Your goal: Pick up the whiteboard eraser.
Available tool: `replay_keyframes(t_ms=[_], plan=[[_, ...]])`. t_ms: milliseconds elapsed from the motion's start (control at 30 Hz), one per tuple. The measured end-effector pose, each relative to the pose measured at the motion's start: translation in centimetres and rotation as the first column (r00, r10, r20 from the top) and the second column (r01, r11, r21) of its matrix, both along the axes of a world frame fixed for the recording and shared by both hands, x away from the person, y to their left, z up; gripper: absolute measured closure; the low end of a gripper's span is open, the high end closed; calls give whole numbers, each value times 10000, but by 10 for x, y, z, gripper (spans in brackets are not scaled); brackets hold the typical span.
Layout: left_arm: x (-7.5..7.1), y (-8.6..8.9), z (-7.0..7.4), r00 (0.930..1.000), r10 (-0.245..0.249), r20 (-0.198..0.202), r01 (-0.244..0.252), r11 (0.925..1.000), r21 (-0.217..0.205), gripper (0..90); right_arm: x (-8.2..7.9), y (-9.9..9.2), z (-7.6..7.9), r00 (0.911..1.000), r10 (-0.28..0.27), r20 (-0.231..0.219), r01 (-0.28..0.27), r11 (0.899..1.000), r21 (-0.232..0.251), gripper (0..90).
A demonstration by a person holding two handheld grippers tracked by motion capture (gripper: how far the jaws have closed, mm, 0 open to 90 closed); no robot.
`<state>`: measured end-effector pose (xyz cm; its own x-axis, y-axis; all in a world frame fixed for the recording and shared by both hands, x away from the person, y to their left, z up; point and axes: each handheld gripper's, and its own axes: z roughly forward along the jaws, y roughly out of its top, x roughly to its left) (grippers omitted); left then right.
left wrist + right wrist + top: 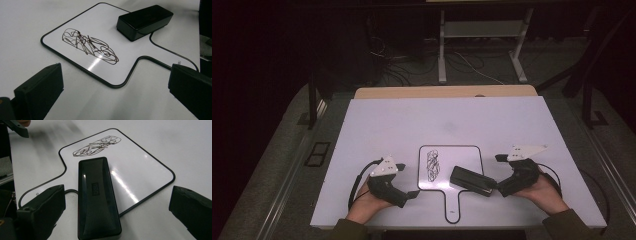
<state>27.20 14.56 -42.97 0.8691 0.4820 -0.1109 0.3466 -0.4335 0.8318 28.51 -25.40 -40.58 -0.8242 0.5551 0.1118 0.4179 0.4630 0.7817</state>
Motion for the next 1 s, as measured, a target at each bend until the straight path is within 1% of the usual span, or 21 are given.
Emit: replay_keyframes(t_ms=[167, 200, 233, 333, 433, 467, 500, 533, 600, 633, 733, 833, 1000], plan=[[1, 1, 0, 10000, 22, 14, -22, 9999, -121, 0, 4, 9, 3, 9999, 93, 99, -90, 9997, -241, 0], [1, 1, 0, 10000, 41, 15, -40, 9999, -131, 0, 5, 12, 4, 9998, 171, 73, -168, 9994, -313, 0], [0, 1, 0, 10000, 50, -6, -50, 9998, -166, 0, 8, 19, 5, 9996, 284, -64, -287, 9980, -570, 0], [0, 1, 0, 10000, 33, -2, -33, 9999, -169, 0, 10, 27, 5, 9984, 533, -213, -548, 9952, -806, 0], [1, 3, 0, 10000, 51, -21, -51, 9998, -183, 0, 12, 33, 5, 9971, 696, -301, -721, 9930, -935, 0], [1, 4, 0, 10000, 80, -28, -81, 9998, -198, 0, 13, 38, 4, 9959, 781, -463, -830, 9898, -1157, 8], [1, 4, 0, 9999, 119, -35, -120, 9997, -228, 0, 13, 38, 4, 9959, 781, -463, -830, 9898, -1157, 8], [1, 5, 0, 9999, 111, -25, -112, 9996, -242, 0, 15, 42, 4, 9949, 867, -513, -930, 9863, -1364, 24], [2, 6, 0, 9999, 127, -22, -127, 9996, -263, 0, 16, 44, 5, 9943, 901, -570, -974, 9849, -1428, 24], [3, 7, 0, 9999, 157, -62, -159, 9994, -307, 0, 19, 48, 5, 9927, 973, -713, -1076, 9816, -1578, 24], [3, 7, 0, 9999, 152, -54, -154, 9994, -311, 0, 23, 53, 4, 9900, 1088, -897, -1235, 9759, -1799, 44], [4, 7, 0, 9999, 121, -62, -122, 9995, -279, 0, 25, 59, 2, 9895, 1054, -987, -1240, 9707, -2057, 49], [3, 6, 0, 9999, 103, -43, -104, 9996, -266, 0, 24, 65, -1, 9878, 1078, -1121, -1339, 9560, -2610, 53]])
